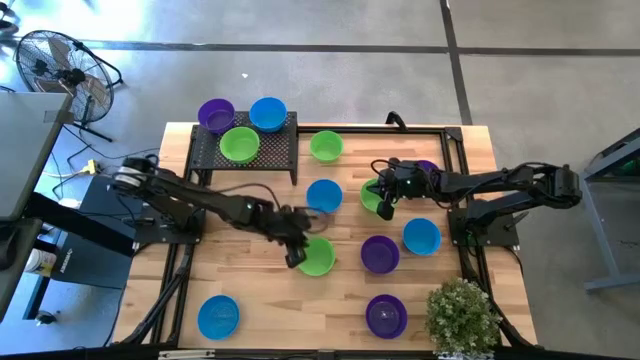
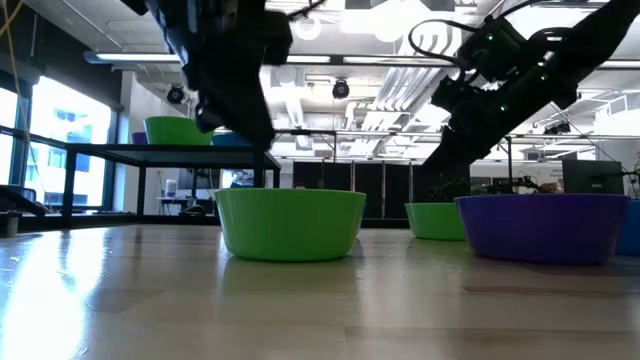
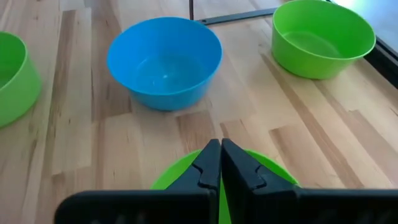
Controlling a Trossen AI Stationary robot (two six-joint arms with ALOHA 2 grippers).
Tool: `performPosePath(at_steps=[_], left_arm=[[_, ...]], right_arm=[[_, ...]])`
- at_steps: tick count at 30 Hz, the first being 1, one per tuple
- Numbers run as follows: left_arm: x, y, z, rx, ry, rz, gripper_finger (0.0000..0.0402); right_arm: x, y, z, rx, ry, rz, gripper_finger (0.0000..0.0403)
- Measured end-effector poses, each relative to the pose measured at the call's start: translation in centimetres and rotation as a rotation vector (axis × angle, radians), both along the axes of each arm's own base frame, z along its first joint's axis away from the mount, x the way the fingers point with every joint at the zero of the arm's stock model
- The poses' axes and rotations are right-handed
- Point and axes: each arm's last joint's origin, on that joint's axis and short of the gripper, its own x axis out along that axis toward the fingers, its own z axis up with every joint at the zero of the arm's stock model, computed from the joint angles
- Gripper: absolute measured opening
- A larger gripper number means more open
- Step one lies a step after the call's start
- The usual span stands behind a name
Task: Pick & Place Mini bowls
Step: Stack the green bowl on top of the green bowl on the shelf
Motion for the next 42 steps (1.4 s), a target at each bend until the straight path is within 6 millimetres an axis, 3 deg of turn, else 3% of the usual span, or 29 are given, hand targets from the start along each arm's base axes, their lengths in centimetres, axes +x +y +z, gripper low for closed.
performPosePath(at_steps=[6, 16, 21, 27, 34, 42], left_arm=[[1.4, -0.2, -1.4, -0.013, 0.15, 0.088, 0.0164], [2.0, 0.4, -3.2, -0.046, 0.224, 0.127, 0.0168], [2.3, 0.6, -4.3, -0.053, 0.259, 0.127, 0.0125], [2.3, 0.6, -4.4, -0.008, 0.265, 0.081, 0.0015], [0.2, 2.5, -3.4, 0.089, 0.403, 0.142, 0.0005], [-3.8, 3.6, -3.1, 0.148, 0.495, 0.218, 0.0003]], right_arm=[[0.1, 0.0, 0.2, -0.007, -0.023, 0.003, 0.0001], [0.2, 0.3, 0.2, -0.016, -0.019, 0.019, 0.0001], [0.2, 0.2, 0.2, -0.029, -0.015, 0.026, 0.0001], [0.2, 0.2, 0.2, -0.03, -0.016, 0.026, 0.0002], [0.2, 0.2, 0.1, -0.03, -0.014, 0.026, 0.0002], [0.1, 0.3, 0.1, -0.028, -0.008, 0.025, 0.0002]])
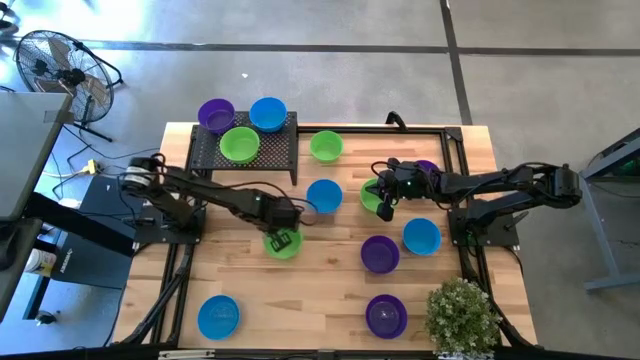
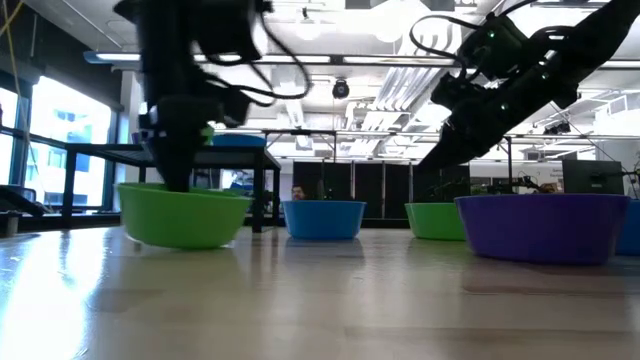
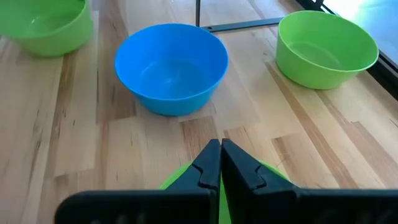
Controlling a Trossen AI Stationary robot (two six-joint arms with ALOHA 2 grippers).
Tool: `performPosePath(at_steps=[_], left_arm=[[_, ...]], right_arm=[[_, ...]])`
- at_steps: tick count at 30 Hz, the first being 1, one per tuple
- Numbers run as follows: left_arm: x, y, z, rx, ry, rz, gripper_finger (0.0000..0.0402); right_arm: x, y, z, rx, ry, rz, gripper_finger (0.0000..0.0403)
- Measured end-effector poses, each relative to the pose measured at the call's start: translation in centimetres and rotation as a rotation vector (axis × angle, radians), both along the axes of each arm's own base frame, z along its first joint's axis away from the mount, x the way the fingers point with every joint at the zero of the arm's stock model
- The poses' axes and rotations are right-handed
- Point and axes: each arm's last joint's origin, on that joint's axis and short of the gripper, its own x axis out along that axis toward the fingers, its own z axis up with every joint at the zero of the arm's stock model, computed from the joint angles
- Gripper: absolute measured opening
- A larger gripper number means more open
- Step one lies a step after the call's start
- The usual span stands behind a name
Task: Pick & Place Mini bowls
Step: Stack the green bowl on top of the green bowl on the shelf
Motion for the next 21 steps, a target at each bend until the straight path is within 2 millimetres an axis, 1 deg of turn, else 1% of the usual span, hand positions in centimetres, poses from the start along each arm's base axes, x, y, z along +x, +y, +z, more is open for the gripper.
performPosePath(at_steps=[4, 9, 13, 17, 21], left_arm=[[-2.4, 0.3, -0.8, 0.019, 0.008, 0.069, 0.0003], [-5.4, 0.8, -0.8, 0.056, -0.008, 0.128, 0.0003], [-7.3, 1.2, -0.5, 0.097, -0.027, 0.19, 0.0003], [-8.6, 1.5, -0.6, 0.122, -0.047, 0.251, 0.0003], [-9.5, 1.7, -1.2, 0.159, -0.055, 0.302, 0.0003]], right_arm=[[0.0, -0.1, 0.0, -0.01, 0.004, -0.016, 0.0001], [0.0, -0.1, 0.0, -0.011, 0.004, -0.017, 0.0001], [0.0, -0.1, 0.0, -0.011, 0.0, -0.017, 0.0002], [0.0, -0.1, 0.1, -0.014, -0.009, -0.017, 0.0001], [0.1, -0.1, 0.1, -0.013, -0.011, -0.018, 0.0002]])
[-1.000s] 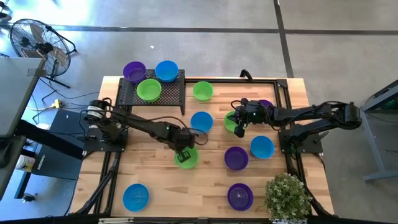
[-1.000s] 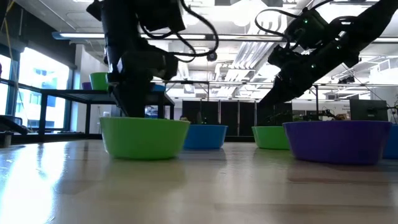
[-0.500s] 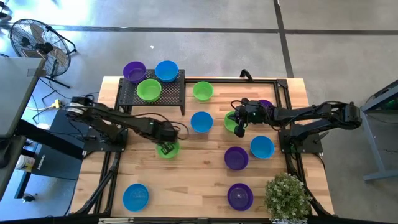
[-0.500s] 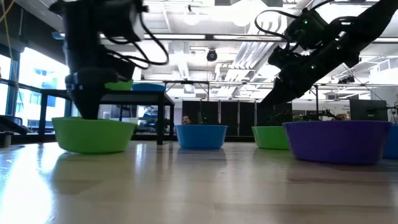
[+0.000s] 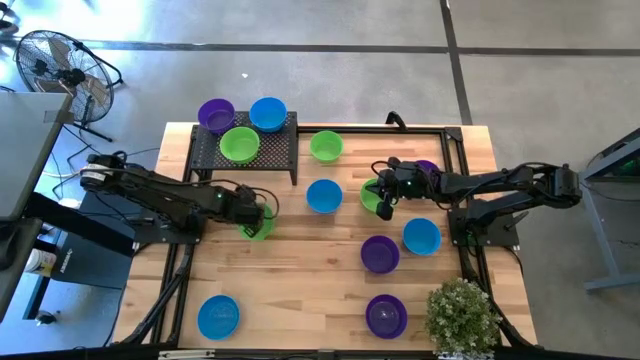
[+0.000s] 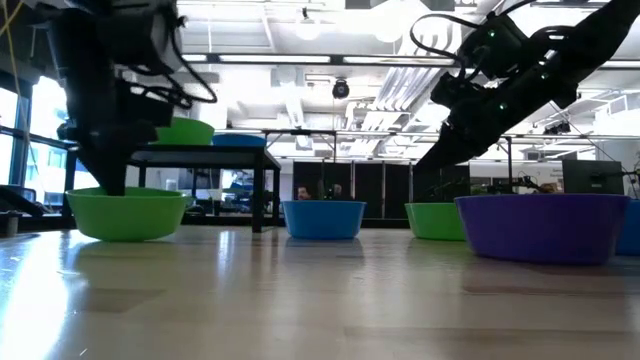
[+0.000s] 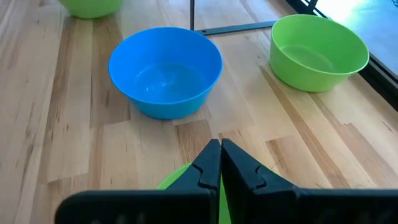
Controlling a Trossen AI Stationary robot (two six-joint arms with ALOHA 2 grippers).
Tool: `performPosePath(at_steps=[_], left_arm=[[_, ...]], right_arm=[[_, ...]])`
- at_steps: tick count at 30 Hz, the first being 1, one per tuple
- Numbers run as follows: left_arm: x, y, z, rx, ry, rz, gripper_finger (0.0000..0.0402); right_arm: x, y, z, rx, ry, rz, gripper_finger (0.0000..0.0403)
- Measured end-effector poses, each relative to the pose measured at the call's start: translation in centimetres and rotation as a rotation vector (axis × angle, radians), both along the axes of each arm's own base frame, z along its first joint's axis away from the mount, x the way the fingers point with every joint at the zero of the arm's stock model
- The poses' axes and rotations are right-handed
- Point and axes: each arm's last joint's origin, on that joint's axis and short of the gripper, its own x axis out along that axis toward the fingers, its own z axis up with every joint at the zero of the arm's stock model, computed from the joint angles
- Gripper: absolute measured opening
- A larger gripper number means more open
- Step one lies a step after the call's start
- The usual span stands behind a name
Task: Pick & Place Mini bowls
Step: Stack the green bowl on top of the green bowl on the shelf
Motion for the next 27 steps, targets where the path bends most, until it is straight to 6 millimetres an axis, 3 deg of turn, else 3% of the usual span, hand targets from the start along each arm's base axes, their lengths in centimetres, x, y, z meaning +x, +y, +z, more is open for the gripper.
performPosePath(at_steps=[7, 13, 22, 27], left_arm=[[-0.4, 0.3, -0.1, 0.078, -0.031, 0.072, 0.0004], [-0.3, 0.1, 0.4, 0.008, -0.025, 0.053, 0.0034], [0.8, 0.0, 4.2, 0.042, -0.006, -0.045, 0.0122], [1.7, -0.6, 6.0, 0.04, -0.057, -0.136, 0.0119]], right_arm=[[0.0, 0.0, 0.0, 0.002, -0.001, 0.001, 0.0002], [0.0, 0.0, 0.0, 0.003, -0.002, 0.001, 0.0001], [0.0, 0.0, 0.0, 0.002, -0.003, 0.002, 0.0002], [0.0, 0.0, 0.0, 0.002, -0.003, 0.003, 0.0001]])
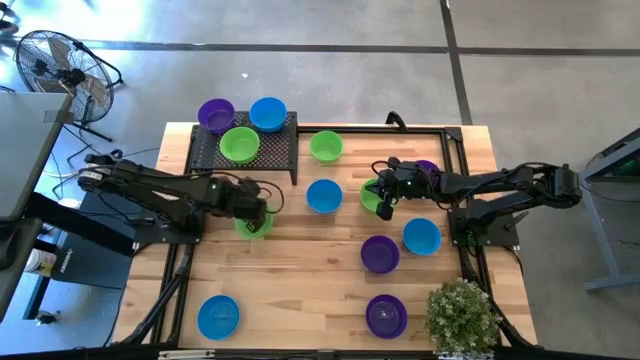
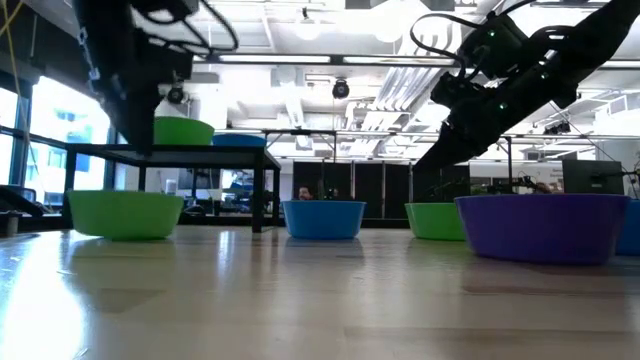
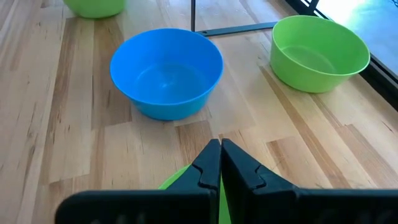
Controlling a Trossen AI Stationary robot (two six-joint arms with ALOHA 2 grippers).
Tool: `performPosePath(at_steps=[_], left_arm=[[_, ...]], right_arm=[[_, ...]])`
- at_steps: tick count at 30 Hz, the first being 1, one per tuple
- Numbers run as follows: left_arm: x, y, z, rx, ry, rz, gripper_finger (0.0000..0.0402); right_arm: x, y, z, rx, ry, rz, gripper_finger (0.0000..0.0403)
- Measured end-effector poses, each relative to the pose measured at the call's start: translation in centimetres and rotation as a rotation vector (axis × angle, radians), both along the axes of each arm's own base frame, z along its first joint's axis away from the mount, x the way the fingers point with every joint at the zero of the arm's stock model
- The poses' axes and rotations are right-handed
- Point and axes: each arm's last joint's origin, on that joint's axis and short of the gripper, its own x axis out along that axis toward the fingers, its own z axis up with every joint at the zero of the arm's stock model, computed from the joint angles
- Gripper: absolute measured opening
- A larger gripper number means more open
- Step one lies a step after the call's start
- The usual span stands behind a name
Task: Pick & Place Mini bowls
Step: Stack the green bowl on top of the green bowl on the shelf
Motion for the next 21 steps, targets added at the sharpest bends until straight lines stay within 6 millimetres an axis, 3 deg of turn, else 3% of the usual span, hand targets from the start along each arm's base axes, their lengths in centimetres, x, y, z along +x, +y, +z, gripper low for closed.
performPosePath(at_steps=[7, 13, 17, 21], left_arm=[[0.9, -3.3, 0.7, 0.029, -0.11, -0.26, 0.0062], [1.1, -4.6, 0.9, 0.009, -0.167, -0.335, 0.0026], [1.3, -5.0, 0.9, -0.063, -0.178, -0.361, 0.004], [2.2, -5.5, -0.2, -0.116, -0.138, -0.377, 0.0086]], right_arm=[[0.0, 0.0, 0.0, -0.001, 0.001, 0.001, 0.0001], [0.0, 0.0, 0.0, -0.001, -0.004, 0.0, 0.0001], [0.0, 0.0, 0.0, 0.001, -0.006, -0.002, 0.0002], [0.0, 0.0, 0.1, 0.003, -0.007, -0.003, 0.0001]])
